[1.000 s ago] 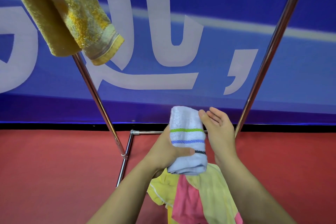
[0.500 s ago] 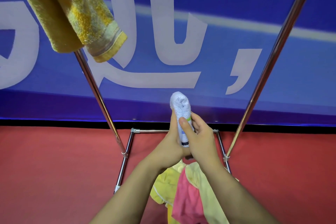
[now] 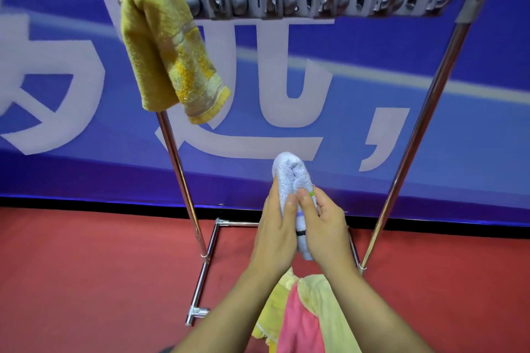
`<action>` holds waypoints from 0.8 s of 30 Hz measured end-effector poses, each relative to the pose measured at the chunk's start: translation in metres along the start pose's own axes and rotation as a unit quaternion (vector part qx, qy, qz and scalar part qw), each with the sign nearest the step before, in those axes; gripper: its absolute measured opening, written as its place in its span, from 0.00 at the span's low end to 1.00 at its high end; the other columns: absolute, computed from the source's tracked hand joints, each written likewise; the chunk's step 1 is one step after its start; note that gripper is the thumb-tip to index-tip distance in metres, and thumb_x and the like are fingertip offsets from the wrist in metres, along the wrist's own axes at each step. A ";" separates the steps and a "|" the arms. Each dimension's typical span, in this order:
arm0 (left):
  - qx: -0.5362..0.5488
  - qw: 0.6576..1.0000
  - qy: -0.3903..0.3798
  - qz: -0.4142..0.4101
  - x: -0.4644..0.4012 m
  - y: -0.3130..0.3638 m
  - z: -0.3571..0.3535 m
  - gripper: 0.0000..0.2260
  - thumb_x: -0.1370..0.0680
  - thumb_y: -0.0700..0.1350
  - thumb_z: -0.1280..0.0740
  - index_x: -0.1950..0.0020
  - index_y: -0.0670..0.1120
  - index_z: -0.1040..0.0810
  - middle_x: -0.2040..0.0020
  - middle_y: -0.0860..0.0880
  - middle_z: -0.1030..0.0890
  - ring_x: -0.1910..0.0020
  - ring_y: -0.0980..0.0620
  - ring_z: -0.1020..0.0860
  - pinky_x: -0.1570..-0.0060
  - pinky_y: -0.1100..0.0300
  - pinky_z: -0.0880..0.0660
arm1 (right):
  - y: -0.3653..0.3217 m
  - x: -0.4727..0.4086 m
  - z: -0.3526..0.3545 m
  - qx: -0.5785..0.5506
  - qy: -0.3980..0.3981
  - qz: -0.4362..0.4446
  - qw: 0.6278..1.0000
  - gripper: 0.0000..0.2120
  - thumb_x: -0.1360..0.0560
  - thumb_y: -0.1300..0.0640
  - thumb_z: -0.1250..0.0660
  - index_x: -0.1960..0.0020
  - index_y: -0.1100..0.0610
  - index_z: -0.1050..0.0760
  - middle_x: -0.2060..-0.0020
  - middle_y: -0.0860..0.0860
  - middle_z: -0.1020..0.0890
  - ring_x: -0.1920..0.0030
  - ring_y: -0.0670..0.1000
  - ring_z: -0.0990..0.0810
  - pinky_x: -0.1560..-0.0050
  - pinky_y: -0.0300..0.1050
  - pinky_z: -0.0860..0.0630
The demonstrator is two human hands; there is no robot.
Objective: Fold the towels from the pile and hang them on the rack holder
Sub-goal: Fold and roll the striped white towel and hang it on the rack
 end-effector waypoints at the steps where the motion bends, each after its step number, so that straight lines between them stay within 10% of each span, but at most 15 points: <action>1: -0.008 1.000 0.016 -0.007 0.001 0.008 0.004 0.21 0.16 0.58 0.46 0.22 0.62 0.36 0.32 0.61 0.23 0.31 0.61 0.25 0.30 0.51 0.28 | -0.007 0.001 -0.002 -0.001 0.001 0.005 1.000 0.12 0.17 0.53 0.36 0.57 0.55 0.22 0.66 0.52 0.17 0.65 0.45 0.22 0.62 0.41 0.24; 9: -0.042 0.991 0.118 -0.047 -0.021 0.100 0.044 0.18 0.13 0.56 0.48 0.25 0.61 0.29 0.38 0.64 0.20 0.42 0.73 0.24 0.50 0.79 0.31 | -0.109 -0.016 -0.022 0.002 0.030 0.080 0.996 0.10 0.17 0.52 0.36 0.53 0.53 0.20 0.63 0.49 0.16 0.62 0.48 0.19 0.59 0.44 0.23; 14: -0.004 0.975 0.206 -0.078 -0.053 0.168 0.073 0.15 0.13 0.53 0.48 0.36 0.52 0.25 0.51 0.63 0.22 0.52 0.65 0.23 0.57 0.77 0.32 | -0.179 -0.041 -0.040 0.009 0.064 0.156 0.986 0.09 0.17 0.51 0.37 0.50 0.52 0.20 0.64 0.45 0.18 0.63 0.44 0.22 0.60 0.41 0.26; 19: -0.003 0.954 0.280 -0.106 -0.079 0.207 0.099 0.18 0.12 0.54 0.49 0.31 0.49 0.25 0.43 0.54 0.20 0.39 0.50 0.23 0.38 0.52 0.28 | -0.226 -0.063 -0.058 0.028 0.081 0.195 0.977 0.10 0.16 0.51 0.39 0.43 0.51 0.19 0.58 0.44 0.16 0.57 0.46 0.20 0.57 0.43 0.26; 24: 0.013 0.950 0.289 -0.117 -0.094 0.223 0.119 0.18 0.12 0.52 0.49 0.28 0.49 0.27 0.46 0.57 0.23 0.47 0.59 0.24 0.50 0.67 0.31 | -0.246 -0.084 -0.074 0.063 0.084 0.215 0.971 0.13 0.16 0.51 0.40 0.35 0.50 0.21 0.51 0.47 0.14 0.50 0.50 0.18 0.51 0.48 0.23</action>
Point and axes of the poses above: each hand's wrist, its own x-axis away from the middle knuckle, its own z-axis out of the back of the hand, y = z × x, the point moved 2 cm from there along -x, towards the middle knuckle
